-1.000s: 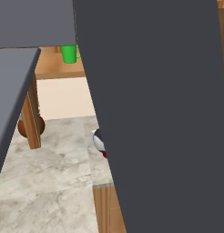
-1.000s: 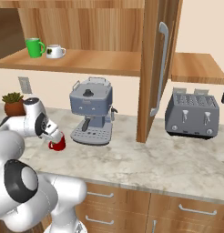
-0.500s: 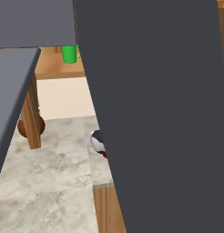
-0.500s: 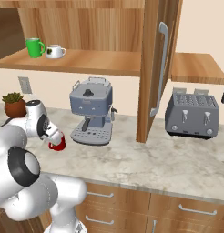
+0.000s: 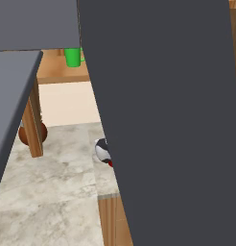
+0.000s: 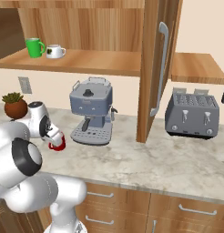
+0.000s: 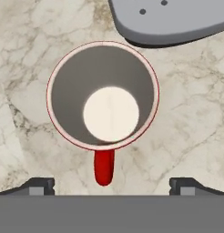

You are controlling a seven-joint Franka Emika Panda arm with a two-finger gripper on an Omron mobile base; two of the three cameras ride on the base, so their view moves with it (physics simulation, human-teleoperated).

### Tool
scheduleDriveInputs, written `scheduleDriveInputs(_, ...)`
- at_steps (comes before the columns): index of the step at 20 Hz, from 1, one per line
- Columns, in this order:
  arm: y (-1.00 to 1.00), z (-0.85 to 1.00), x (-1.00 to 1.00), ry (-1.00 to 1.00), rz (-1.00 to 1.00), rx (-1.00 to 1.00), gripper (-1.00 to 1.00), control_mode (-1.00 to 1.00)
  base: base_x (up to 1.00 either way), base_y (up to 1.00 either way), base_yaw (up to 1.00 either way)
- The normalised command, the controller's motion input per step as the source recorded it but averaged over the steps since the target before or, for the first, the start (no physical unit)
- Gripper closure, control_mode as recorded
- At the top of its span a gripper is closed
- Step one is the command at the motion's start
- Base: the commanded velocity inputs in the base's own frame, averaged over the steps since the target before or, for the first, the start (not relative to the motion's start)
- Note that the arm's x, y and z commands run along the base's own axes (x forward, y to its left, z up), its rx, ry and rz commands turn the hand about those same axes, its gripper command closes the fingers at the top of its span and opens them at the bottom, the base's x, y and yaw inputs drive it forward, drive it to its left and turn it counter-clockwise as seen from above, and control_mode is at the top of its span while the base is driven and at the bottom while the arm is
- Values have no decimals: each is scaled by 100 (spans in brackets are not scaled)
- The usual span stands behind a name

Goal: Pick the mug on the counter and place it in the cabinet with the handle facing the right, like the mugs already inside.

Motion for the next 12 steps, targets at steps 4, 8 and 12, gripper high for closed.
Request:
scheduleDriveInputs(4,1,-13,17,2,-4,0,-100,-100,0,0,0)
scheduleDriveInputs(8,6,-12,17,2,-4,0,-100,-100,0,0,0)
scheduleDriveInputs(12,9,-14,14,2,-4,0,-100,-100,0,0,0)
